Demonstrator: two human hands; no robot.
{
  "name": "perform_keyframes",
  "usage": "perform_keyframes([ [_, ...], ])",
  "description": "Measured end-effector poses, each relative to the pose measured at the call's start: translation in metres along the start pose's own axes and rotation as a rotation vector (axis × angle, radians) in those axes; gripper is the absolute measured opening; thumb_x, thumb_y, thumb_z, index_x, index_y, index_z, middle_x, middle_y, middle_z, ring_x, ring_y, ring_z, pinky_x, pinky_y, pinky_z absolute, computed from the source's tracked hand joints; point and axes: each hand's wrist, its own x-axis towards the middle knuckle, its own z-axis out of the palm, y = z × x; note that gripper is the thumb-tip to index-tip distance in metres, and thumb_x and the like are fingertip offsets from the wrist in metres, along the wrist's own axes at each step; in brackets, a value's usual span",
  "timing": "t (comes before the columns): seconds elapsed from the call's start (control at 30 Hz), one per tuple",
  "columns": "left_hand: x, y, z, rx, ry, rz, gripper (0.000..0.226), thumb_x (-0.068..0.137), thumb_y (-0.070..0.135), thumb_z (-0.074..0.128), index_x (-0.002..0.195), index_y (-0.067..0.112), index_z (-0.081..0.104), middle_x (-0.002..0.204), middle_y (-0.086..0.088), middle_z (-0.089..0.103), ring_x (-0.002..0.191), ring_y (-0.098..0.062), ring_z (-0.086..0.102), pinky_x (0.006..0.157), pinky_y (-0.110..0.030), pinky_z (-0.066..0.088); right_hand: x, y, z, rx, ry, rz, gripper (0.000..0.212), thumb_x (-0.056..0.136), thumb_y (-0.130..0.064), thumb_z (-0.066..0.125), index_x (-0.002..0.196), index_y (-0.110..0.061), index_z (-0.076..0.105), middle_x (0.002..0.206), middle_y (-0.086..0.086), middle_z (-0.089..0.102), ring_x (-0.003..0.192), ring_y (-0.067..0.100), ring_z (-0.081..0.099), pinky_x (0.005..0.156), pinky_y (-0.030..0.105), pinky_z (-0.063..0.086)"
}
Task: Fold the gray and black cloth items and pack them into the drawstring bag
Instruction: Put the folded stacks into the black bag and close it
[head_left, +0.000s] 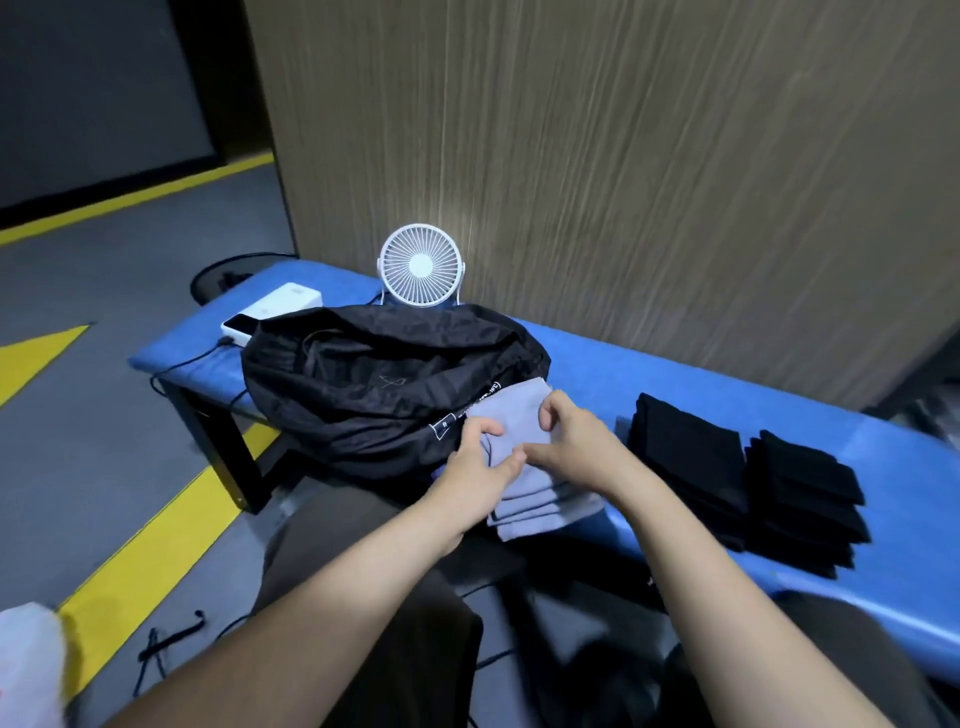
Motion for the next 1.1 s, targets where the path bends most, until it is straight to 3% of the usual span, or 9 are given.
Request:
perform_keyframes([
  [0.07,-0.004,0.003,-0.003,-0.07,0.014,0.004,0.028,0.093,0.036,0.061,0.116,0.031,0.047,0.117,0.0,0.056,0.095,-0.008,0.053,0.067,-0.011,0.036,-0.016,-0.004,0.005,0.226,0.081,0.026,0.037,0.079,-0.025,0.075,0.089,-0.019,0.04,0.077,-0.006,0.044,0.07,0.013,0.038,0.059,0.028,0.029],
  [0.17,-0.017,0.006,-0.005,-0.239,-0.023,0.039,0.02,0.095,0.031,0.06,0.114,0.032,0.054,0.122,0.009,0.056,0.109,-0.003,0.053,0.083,-0.01,0.037,-0.037,-0.008,0.001,0.385,0.157,0.029,0.035,0.081,-0.022,0.075,0.09,-0.016,0.042,0.076,-0.01,0.044,0.067,0.008,0.038,0.059,0.025,0.028],
  [0.27,-0.042,0.007,-0.009,-0.411,-0.086,0.075,0.027,0.085,0.04,0.065,0.111,0.04,0.059,0.126,-0.002,0.06,0.114,-0.016,0.06,0.106,-0.036,0.044,-0.055,-0.02,-0.014,0.387,0.199,-0.063,0.033,0.082,-0.019,0.076,0.091,-0.014,0.045,0.068,-0.017,0.041,0.06,0.002,0.036,0.055,0.02,0.028],
  [0.33,-0.049,0.015,-0.02,-0.506,-0.081,0.123,0.031,0.079,0.039,0.067,0.109,0.037,0.061,0.125,-0.013,0.061,0.115,-0.028,0.061,0.107,-0.047,0.043,-0.061,-0.037,-0.025,0.411,0.202,-0.134,0.029,0.083,-0.018,0.075,0.09,-0.015,0.047,0.066,-0.018,0.042,0.061,0.002,0.037,0.057,0.022,0.028],
  [0.53,-0.01,0.058,-0.111,-0.427,0.056,0.345,0.021,0.088,0.019,0.063,0.107,0.028,0.062,0.114,0.005,0.065,0.104,-0.013,0.06,0.094,-0.03,0.045,-0.011,-0.11,-0.032,0.675,0.16,-0.235,0.014,0.088,-0.011,0.062,0.091,-0.019,0.05,0.063,-0.012,0.046,0.059,0.008,0.041,0.055,0.031,0.027],
  [0.67,0.036,0.063,-0.181,-0.35,0.09,0.225,0.021,0.085,0.021,0.059,0.102,0.032,0.066,0.103,0.0,0.062,0.094,-0.018,0.059,0.082,-0.036,0.043,0.053,-0.151,0.0,0.749,0.132,-0.258,0.017,0.085,-0.01,0.064,0.092,-0.022,0.055,0.075,-0.008,0.045,0.065,0.009,0.04,0.058,0.027,0.029],
  [0.83,0.084,0.026,-0.218,-0.357,0.127,0.055,0.024,0.092,0.011,0.054,0.112,0.021,0.063,0.095,-0.005,0.061,0.082,-0.018,0.058,0.065,-0.029,0.043,0.118,-0.159,0.057,0.856,0.002,-0.22,0.024,0.082,-0.005,0.069,0.088,-0.025,0.057,0.089,0.004,0.054,0.079,0.016,0.051,0.068,0.029,0.039],
  [1.0,0.102,-0.011,-0.218,-0.194,0.149,-0.035,0.021,0.09,0.006,0.058,0.099,0.02,0.07,0.091,0.0,0.06,0.075,-0.014,0.051,0.06,-0.027,0.035,0.145,-0.131,0.095,0.798,-0.071,-0.104,0.02,0.082,-0.005,0.071,0.086,-0.021,0.059,0.08,-0.002,0.053,0.077,0.014,0.048,0.066,0.026,0.037],
  [1.1,0.099,-0.018,-0.225,-0.001,0.125,-0.012,0.01,0.086,0.011,0.066,0.092,0.017,0.072,0.071,0.009,0.056,0.061,-0.008,0.048,0.055,-0.021,0.034,0.145,-0.118,0.099,0.645,-0.114,-0.14,0.018,0.08,-0.013,0.075,0.085,-0.019,0.058,0.072,-0.007,0.049,0.066,0.008,0.043,0.059,0.022,0.033],
])
